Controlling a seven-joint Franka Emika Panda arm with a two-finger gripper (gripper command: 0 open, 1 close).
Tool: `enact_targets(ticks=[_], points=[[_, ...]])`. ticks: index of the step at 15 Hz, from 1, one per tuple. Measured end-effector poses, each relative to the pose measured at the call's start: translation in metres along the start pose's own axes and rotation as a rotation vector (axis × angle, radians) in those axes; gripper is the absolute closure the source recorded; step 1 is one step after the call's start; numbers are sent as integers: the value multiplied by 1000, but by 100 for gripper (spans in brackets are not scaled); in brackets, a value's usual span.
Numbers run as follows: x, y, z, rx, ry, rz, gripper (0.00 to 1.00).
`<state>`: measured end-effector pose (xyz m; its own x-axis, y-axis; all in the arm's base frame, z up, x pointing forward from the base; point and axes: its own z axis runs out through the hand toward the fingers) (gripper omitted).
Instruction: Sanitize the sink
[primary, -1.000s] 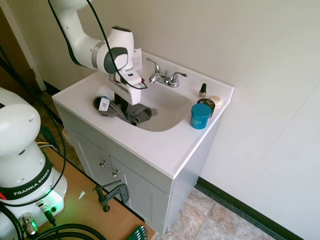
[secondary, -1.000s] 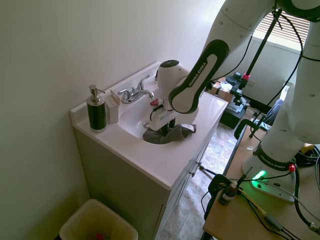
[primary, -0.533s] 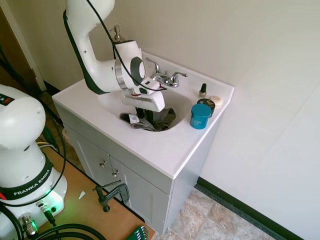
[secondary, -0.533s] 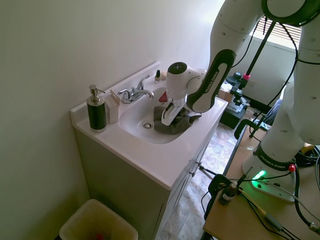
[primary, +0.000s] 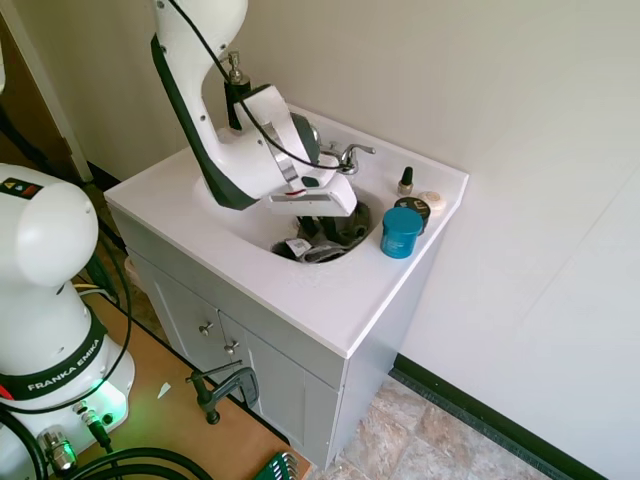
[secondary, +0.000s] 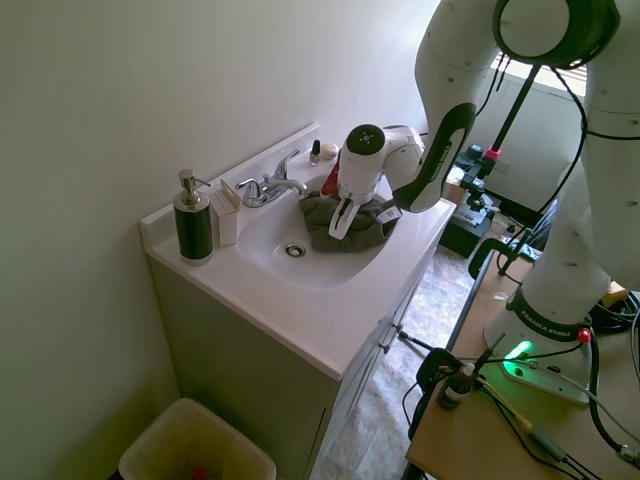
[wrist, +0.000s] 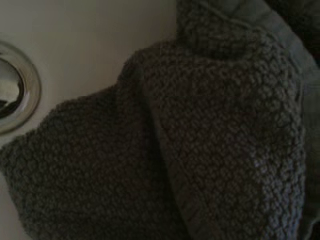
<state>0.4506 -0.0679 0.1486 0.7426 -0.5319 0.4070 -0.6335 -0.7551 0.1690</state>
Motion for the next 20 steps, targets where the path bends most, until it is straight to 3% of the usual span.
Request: enact_targets(ticks=[7,13,20], points=[[-41,-50,-13,130,19,115,100],[-89,-76,-19,174,-60,299,100],[-99,-108,-41,214,-229,544,100]])
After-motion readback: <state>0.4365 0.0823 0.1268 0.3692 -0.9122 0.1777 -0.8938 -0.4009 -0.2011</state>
